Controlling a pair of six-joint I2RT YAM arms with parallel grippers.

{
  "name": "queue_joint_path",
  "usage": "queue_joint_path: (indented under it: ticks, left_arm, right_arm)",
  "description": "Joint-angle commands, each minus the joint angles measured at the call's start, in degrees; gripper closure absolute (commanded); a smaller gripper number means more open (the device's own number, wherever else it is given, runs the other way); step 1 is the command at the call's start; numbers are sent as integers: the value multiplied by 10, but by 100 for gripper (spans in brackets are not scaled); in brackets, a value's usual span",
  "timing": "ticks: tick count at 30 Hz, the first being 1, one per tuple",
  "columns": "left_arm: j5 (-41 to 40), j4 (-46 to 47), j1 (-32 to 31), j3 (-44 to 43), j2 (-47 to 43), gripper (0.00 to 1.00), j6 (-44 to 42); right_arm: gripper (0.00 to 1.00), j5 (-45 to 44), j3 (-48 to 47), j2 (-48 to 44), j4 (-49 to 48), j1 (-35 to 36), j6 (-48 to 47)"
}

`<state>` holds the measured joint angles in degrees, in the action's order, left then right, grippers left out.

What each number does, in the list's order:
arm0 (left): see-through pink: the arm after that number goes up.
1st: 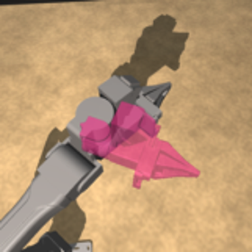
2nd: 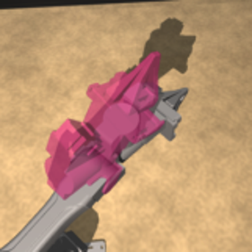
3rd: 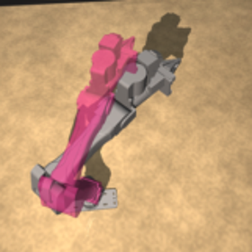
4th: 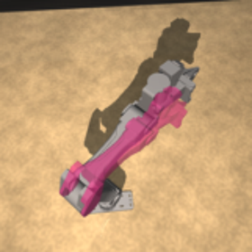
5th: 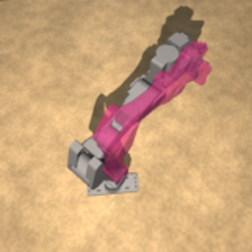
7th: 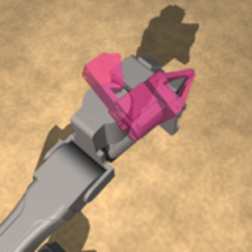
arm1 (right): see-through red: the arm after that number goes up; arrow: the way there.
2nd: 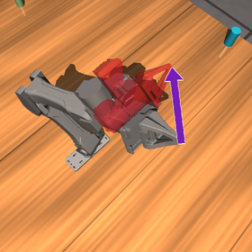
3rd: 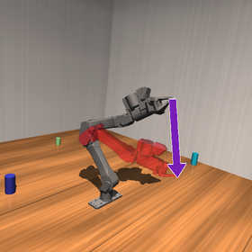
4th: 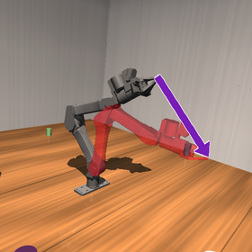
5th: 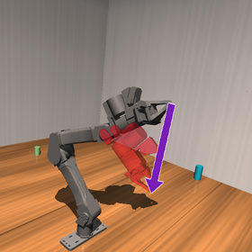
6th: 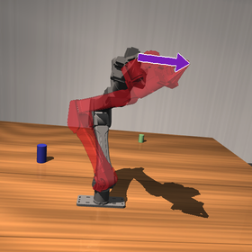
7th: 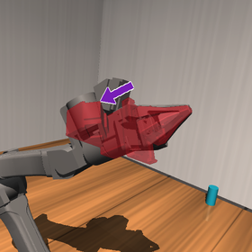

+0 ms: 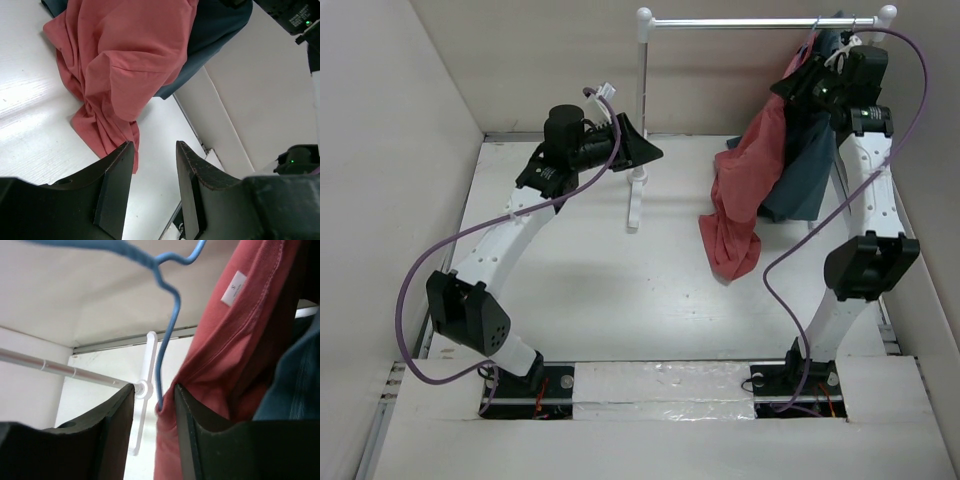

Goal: Place the t-shirt on the hanger
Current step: Place the hanger at the clothesline, then reset both arms

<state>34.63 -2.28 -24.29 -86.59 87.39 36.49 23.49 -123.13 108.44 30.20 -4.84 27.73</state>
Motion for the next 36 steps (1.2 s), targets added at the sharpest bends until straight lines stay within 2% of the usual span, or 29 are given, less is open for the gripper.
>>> queue_joint_path:
  ticks: [1, 4, 6, 7, 8, 14, 15, 18, 22, 27, 31, 33, 36]
  left_arm:
    - [17, 40, 2, 2, -4, 64, 5]
    - [12, 33, 2, -1, -2, 64, 4]
    - [8, 26, 2, -7, -2, 63, 2]
    - [5, 24, 2, -11, -1, 62, -4]
    - [3, 9, 2, -15, -1, 61, -9]
    - [-13, -28, 2, -52, -13, 52, -38]
    - [-13, -28, 2, -54, -18, 49, -43]
    - [-15, -23, 7, -43, -45, 45, -36]
    - [-32, 0, 28, -9, -112, 42, -15]
    - [-108, -33, 28, 28, -186, 38, -36]
    - [-203, -78, 28, 88, -258, 36, -53]
    - [-213, -77, 28, 131, -274, 35, -47]
    - [-196, -59, 28, 177, -289, 35, -22]
  right_arm:
    - [54, 22, 18, -63, -66, -2, 1]
    - [42, 45, 32, -96, -70, -2, 2]
    - [28, 48, 38, -117, -61, -2, 3]
    - [11, 42, 42, -127, -58, -2, 5]
    - [0, 41, 50, -153, -60, -2, 5]
    - [0, 62, 162, -283, -126, 11, 9]
    - [0, 60, 183, -327, -139, 11, 11]
    - [0, 38, 275, -401, -183, 31, 15]
    - [0, 17, 404, -550, -213, 57, 29]
    - [0, -7, 566, -677, -141, 89, 18]
    - [0, -44, 645, -757, -49, 94, 18]
    - [0, -67, 667, -799, -18, 94, 28]
    - [0, -92, 680, -808, 7, 94, 28]
